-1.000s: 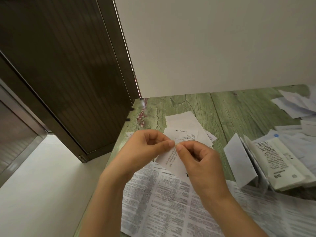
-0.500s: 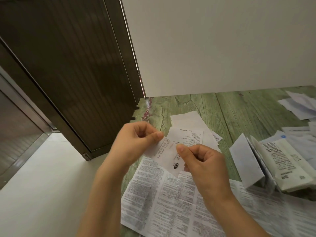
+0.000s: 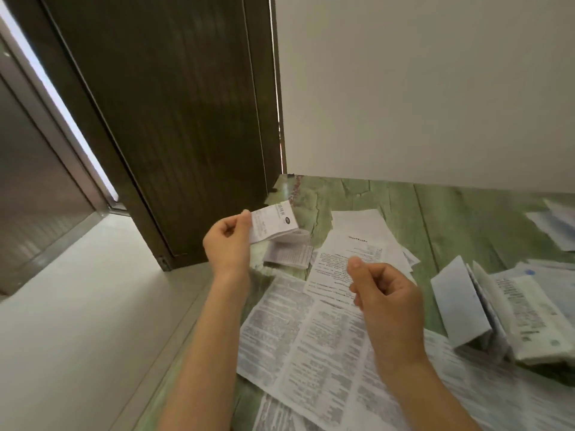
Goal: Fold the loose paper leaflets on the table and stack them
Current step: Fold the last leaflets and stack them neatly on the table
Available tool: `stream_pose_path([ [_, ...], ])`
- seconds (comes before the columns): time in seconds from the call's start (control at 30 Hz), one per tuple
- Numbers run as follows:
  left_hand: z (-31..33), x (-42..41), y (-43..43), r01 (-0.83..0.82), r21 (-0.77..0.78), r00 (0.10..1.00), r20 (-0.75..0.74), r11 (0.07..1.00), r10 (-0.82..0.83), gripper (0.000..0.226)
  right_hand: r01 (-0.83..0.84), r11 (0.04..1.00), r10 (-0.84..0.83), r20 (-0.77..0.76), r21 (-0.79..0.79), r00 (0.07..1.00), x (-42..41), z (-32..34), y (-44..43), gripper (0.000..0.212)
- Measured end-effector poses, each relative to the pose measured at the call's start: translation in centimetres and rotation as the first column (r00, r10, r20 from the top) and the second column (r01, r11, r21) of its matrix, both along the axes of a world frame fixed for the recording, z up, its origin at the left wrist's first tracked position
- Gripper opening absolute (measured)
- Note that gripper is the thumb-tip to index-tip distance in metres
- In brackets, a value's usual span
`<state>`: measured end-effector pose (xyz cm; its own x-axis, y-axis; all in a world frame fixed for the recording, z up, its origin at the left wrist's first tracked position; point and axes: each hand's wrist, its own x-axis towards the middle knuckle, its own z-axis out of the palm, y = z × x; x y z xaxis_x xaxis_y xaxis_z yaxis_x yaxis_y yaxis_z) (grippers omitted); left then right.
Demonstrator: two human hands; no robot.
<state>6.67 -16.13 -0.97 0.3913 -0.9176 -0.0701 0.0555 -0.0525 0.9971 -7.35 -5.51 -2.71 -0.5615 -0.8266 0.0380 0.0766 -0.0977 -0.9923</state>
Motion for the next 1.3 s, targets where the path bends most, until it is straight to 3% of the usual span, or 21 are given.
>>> stream_pose_path([
  [0.17,-0.3,-0.4,-0.9,0.019,-0.046,1.000,-0.019,0.999,-0.020,0.015,-0.011,1.000,0.009,-0.122,-0.015,0.993,0.6,-0.5,0.1,0.026],
  [0.33,0.0,0.9,-0.7,0.056,-0.051,0.985,-0.159,0.997,-0.064,0.019,-0.051,0.997,0.025,-0.347,-0.065,0.937,1.6,-0.5,0.4,0.026],
  [0.47,-0.7,2.0,-0.6,0.071,-0.113,0.982,-0.166,0.991,-0.089,0.013,-0.127,0.991,0.087,-0.476,-0.052,0.875,2.4,0.8,0.7,0.006],
  [0.6,-0.3,1.9,-0.5,0.169,-0.196,0.970,-0.139,0.966,-0.198,0.013,-0.192,0.977,0.210,-0.530,0.090,0.822,3.3,3.3,-0.7,0.049],
  [0.7,-0.4,0.8,-0.1,0.202,-0.213,0.966,-0.119,0.956,-0.231,0.012,-0.237,0.957,0.289,-0.470,0.168,0.834,3.8,5.2,-3.5,0.056],
  [0.9,-0.5,-0.7,-0.5,0.204,-0.225,0.974,-0.054,0.953,-0.221,0.021,-0.062,0.996,0.081,-0.443,0.058,0.893,3.1,6.3,-9.1,0.011],
  [1.0,-1.0,0.8,-1.6,0.070,-0.219,0.994,-0.064,0.973,-0.086,0.023,0.043,0.982,0.019,-0.322,0.185,0.947,3.0,5.5,-12.1,0.001],
  [1.03,-1.4,1.2,-1.8,0.038,-0.206,0.996,-0.066,0.978,-0.053,0.022,0.049,0.965,0.038,-0.320,0.259,0.947,3.0,5.2,-12.5,0.007],
  [1.13,-2.5,2.1,-2.3,0.045,-0.173,0.999,-0.004,0.984,-0.046,0.015,0.005,0.902,0.224,-0.479,0.431,0.849,3.2,3.7,-12.6,0.021],
  [1.3,-3.0,1.5,-1.6,0.237,-0.078,0.933,0.297,0.968,-0.205,0.010,0.015,0.867,0.434,-0.771,0.498,0.467,4.0,1.4,-10.9,0.016],
])
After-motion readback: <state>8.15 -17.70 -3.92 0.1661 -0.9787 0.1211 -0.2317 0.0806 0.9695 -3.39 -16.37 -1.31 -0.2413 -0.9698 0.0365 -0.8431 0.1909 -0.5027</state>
